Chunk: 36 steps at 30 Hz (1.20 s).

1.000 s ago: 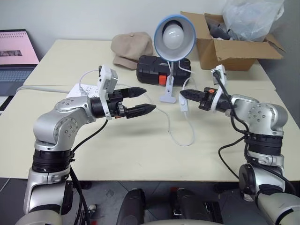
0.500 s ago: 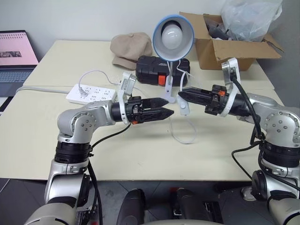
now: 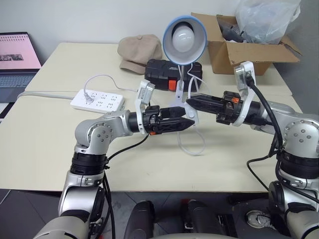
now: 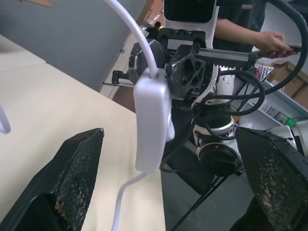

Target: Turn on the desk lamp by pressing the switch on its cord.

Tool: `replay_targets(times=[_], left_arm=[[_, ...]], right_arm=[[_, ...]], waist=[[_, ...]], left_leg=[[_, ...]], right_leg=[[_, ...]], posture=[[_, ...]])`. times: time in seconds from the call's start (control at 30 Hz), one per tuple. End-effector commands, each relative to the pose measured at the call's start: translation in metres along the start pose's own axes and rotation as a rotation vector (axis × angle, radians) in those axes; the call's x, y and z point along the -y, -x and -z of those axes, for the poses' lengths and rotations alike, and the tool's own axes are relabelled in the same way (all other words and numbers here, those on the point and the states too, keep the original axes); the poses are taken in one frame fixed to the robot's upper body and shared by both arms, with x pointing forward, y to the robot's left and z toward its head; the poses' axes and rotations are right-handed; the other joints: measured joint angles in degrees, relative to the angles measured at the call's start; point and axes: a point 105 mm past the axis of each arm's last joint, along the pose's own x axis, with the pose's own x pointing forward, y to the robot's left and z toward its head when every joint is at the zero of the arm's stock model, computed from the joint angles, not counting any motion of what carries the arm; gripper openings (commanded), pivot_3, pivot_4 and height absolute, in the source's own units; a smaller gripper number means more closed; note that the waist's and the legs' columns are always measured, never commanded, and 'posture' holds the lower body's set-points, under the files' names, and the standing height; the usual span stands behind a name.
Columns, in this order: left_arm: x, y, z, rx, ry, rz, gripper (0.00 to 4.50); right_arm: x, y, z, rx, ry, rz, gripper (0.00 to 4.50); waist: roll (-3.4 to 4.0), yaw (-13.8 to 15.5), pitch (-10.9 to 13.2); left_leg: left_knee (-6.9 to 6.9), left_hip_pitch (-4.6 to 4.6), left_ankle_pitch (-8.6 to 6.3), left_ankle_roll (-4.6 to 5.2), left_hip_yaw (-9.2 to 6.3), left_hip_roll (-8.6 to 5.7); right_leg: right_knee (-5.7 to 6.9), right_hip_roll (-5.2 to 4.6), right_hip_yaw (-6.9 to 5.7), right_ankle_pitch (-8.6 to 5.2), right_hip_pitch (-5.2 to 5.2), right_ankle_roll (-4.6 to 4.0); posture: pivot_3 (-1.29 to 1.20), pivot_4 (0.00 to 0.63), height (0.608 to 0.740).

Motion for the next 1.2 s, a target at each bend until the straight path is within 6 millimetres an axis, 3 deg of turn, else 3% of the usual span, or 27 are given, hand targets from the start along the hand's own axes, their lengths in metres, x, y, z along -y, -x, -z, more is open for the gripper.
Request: replay_targets(times=[0.03,0.17,0.27,0.87,1.2], left_arm=[[0.006,-0.003,-0.003,0.015,-0.029,0.033,4.5],[0.005,-0.006,-0.002,0.021,-0.026,0.036,4.5],[0.003,-0.008,0.0,0.023,-0.032,0.033,4.09],[-0.001,-0.012,0.002,0.043,-0.027,0.029,0.63],[0.002,-0.009,-0.003,0.067,-0.028,0.044,0.52]], right_arm=[[-0.009,0.002,-0.009,0.022,0.037,-0.025,0.32],[-0.011,0.002,-0.009,0.02,0.036,-0.031,0.32],[-0.012,0.001,-0.009,0.017,0.037,-0.034,0.32],[-0.013,0.0,-0.01,0.01,0.036,-0.035,0.32],[-0.013,-0.001,-0.011,0.009,0.035,-0.04,0.32]], waist=[[0.0,0.0,0.0],[0.0,0.03,0.0],[0.0,0.05,0.0],[0.0,0.08,0.0],[0.0,0.07,0.0]], left_leg=[[0.0,0.0,0.0,0.0,0.0,0.0],[0.0,0.0,0.0,0.0,0.0,-0.01],[0.0,0.0,0.0,0.0,0.0,-0.01],[0.0,0.0,0.0,0.0,0.0,-0.01],[0.0,0.0,0.0,0.0,-0.01,-0.01]], right_leg=[[0.0,0.0,0.0,0.0,0.0,0.0],[0.0,0.0,0.0,0.0,0.0,0.0],[0.0,0.0,0.0,0.0,0.0,0.0],[-0.01,0.0,0.0,0.0,0.0,0.0],[-0.01,0.01,0.0,0.0,0.0,0.0]], posture=[[0.0,0.15,0.74],[0.0,0.15,0.74],[0.0,0.15,0.74],[0.0,0.15,0.74],[0.0,0.15,0.74]])
